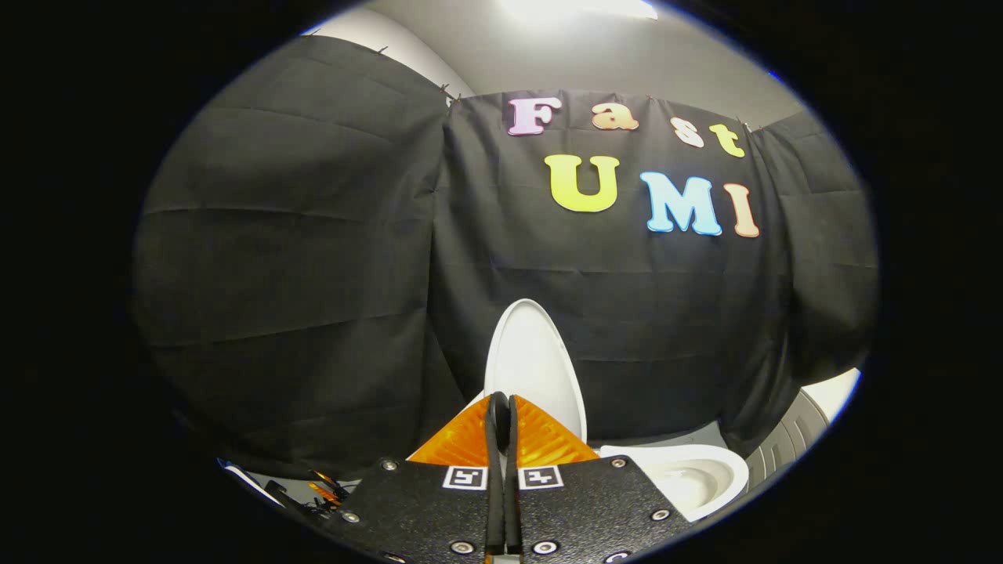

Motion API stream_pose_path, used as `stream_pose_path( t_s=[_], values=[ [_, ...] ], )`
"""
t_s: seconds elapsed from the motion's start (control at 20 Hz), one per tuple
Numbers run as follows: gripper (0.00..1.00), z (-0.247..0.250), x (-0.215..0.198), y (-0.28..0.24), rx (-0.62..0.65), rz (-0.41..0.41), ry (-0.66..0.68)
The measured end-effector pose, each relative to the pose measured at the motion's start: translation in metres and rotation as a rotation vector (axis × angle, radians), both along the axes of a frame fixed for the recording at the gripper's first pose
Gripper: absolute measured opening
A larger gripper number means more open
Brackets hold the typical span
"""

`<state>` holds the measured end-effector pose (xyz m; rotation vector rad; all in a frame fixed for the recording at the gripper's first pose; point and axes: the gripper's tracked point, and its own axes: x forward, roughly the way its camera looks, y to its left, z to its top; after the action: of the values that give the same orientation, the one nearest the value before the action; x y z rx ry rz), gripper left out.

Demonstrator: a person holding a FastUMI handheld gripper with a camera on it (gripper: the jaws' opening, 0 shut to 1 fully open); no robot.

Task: Open the toilet lid.

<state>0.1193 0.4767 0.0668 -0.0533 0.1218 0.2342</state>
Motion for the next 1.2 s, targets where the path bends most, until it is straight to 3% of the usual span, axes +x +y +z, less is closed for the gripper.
stream_pose_path(
  t_s=[0.15,0.25,0.55,0.6,0.75,1.2],
  values=[
    [0.01,-0.001,0.001,-0.001,-0.015,0.0,-0.024],
    [0.04,0.0,0.001,0.01,-0.013,0.065,-0.035],
    [0.87,0.012,-0.019,0.007,0.037,0.165,-0.09],
    [0.94,0.014,-0.024,0.004,0.059,0.174,-0.085],
    [0.94,0.026,-0.041,-0.015,0.11,0.178,-0.082],
    [0.94,0.069,-0.064,-0.125,0.132,0.036,-0.15]
  ],
)
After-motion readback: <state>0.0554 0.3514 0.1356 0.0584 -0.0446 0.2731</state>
